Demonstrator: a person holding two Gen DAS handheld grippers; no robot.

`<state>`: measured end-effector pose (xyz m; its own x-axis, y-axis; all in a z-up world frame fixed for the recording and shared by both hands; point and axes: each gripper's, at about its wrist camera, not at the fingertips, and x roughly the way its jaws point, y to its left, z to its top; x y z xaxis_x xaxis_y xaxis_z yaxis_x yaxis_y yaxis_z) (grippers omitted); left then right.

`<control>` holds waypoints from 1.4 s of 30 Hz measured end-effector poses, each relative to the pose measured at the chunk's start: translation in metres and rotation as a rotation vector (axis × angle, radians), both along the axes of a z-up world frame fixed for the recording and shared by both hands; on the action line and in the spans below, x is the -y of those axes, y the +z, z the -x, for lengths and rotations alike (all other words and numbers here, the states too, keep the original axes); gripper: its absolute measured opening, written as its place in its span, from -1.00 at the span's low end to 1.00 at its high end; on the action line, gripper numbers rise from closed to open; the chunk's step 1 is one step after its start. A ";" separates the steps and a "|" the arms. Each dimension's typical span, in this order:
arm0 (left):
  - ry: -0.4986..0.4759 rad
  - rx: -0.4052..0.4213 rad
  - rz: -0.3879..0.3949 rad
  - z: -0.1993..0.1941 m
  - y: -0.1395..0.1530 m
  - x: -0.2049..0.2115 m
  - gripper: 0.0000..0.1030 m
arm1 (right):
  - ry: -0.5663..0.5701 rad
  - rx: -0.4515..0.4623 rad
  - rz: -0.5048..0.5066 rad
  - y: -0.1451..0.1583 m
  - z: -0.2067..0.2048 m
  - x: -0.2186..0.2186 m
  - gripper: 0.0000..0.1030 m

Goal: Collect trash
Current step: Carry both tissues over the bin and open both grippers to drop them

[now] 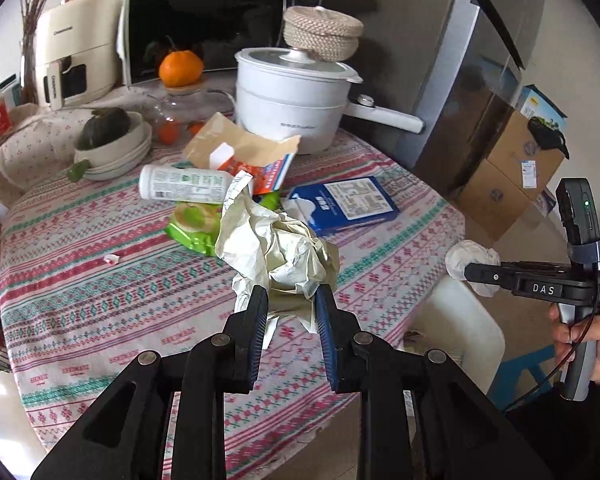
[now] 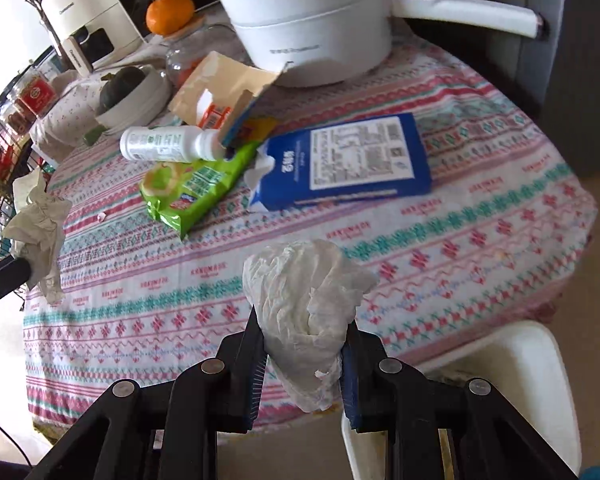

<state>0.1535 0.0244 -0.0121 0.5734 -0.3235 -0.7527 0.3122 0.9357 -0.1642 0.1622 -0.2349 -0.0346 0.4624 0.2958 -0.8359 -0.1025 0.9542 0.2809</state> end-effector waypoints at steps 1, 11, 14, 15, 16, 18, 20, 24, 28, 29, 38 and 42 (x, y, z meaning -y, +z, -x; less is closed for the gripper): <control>-0.020 -0.002 0.002 0.003 -0.001 0.010 -0.49 | -0.015 -0.007 -0.007 -0.002 0.006 0.009 -0.45; -0.265 -0.062 -0.017 0.031 -0.034 0.117 -0.49 | -0.139 -0.058 0.026 -0.020 0.051 0.090 -0.44; -0.326 -0.106 -0.017 0.036 -0.053 0.150 -0.48 | -0.184 -0.076 0.030 -0.025 0.060 0.114 -0.44; -0.346 -0.122 -0.017 0.037 -0.060 0.161 -0.48 | -0.195 -0.082 0.030 -0.027 0.062 0.120 -0.44; -0.362 -0.136 -0.021 0.038 -0.067 0.172 -0.48 | -0.202 -0.088 0.029 -0.028 0.065 0.125 -0.44; -0.387 -0.159 -0.026 0.039 -0.079 0.190 -0.48 | -0.210 -0.101 0.032 -0.031 0.069 0.132 -0.44; -0.409 -0.178 -0.032 0.039 -0.090 0.207 -0.48 | -0.211 -0.111 0.039 -0.033 0.071 0.135 -0.44; -0.445 -0.211 -0.040 0.034 -0.109 0.231 -0.47 | -0.214 -0.126 0.047 -0.037 0.075 0.140 -0.44; -0.462 -0.243 -0.048 0.028 -0.128 0.247 -0.46 | -0.221 -0.137 0.043 -0.041 0.076 0.148 -0.44; -0.465 -0.245 -0.048 0.027 -0.131 0.249 -0.45 | -0.223 -0.140 0.042 -0.042 0.076 0.150 -0.44; -0.459 -0.268 -0.051 0.017 -0.135 0.255 0.00 | -0.252 -0.157 0.031 -0.047 0.078 0.165 -0.44; -0.457 -0.245 -0.057 0.018 -0.122 0.245 0.08 | -0.263 -0.168 0.027 -0.049 0.079 0.170 -0.43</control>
